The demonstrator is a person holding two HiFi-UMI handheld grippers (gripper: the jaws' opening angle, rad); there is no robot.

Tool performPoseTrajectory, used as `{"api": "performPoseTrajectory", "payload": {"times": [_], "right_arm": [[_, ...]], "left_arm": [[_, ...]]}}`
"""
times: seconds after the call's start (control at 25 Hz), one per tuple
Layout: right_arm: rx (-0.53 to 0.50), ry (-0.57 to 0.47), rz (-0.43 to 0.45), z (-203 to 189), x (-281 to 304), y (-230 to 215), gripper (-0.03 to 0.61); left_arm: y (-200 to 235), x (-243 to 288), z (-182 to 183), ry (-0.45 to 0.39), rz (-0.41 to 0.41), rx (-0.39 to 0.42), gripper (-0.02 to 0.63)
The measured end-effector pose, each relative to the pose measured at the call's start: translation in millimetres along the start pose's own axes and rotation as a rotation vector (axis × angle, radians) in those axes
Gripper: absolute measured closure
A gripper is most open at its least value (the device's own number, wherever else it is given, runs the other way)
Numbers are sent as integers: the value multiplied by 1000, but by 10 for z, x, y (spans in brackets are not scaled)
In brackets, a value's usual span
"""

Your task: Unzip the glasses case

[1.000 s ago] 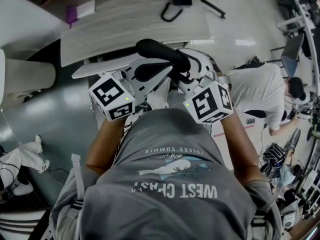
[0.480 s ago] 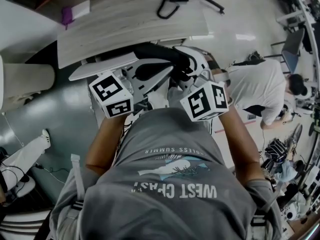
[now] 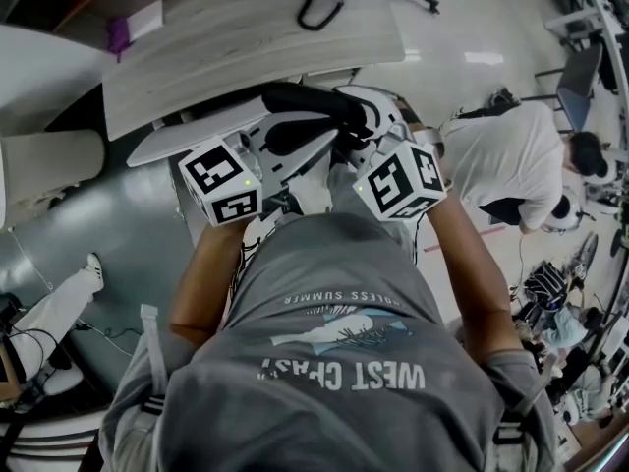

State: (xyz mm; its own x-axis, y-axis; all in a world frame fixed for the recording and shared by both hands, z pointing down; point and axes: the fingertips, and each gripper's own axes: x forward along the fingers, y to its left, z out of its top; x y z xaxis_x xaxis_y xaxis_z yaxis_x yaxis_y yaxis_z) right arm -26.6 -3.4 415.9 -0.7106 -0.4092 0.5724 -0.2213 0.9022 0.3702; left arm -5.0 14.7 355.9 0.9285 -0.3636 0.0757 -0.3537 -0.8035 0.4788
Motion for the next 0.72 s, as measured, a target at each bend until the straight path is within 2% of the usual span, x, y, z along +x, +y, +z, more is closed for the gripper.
{"api": "performPoseTrajectory", "payload": {"times": [0.2, 0.44, 0.72], "right_arm": [[66, 26, 26, -421, 149, -191, 321], [97, 74, 18, -983, 438, -611, 320], [141, 145, 27, -1727, 842, -1009, 319]], "left_arm": [[355, 23, -35, 4, 71, -42, 582], [814, 51, -5, 7, 164, -66, 583], [1129, 84, -45, 13, 252, -109, 583]]}}
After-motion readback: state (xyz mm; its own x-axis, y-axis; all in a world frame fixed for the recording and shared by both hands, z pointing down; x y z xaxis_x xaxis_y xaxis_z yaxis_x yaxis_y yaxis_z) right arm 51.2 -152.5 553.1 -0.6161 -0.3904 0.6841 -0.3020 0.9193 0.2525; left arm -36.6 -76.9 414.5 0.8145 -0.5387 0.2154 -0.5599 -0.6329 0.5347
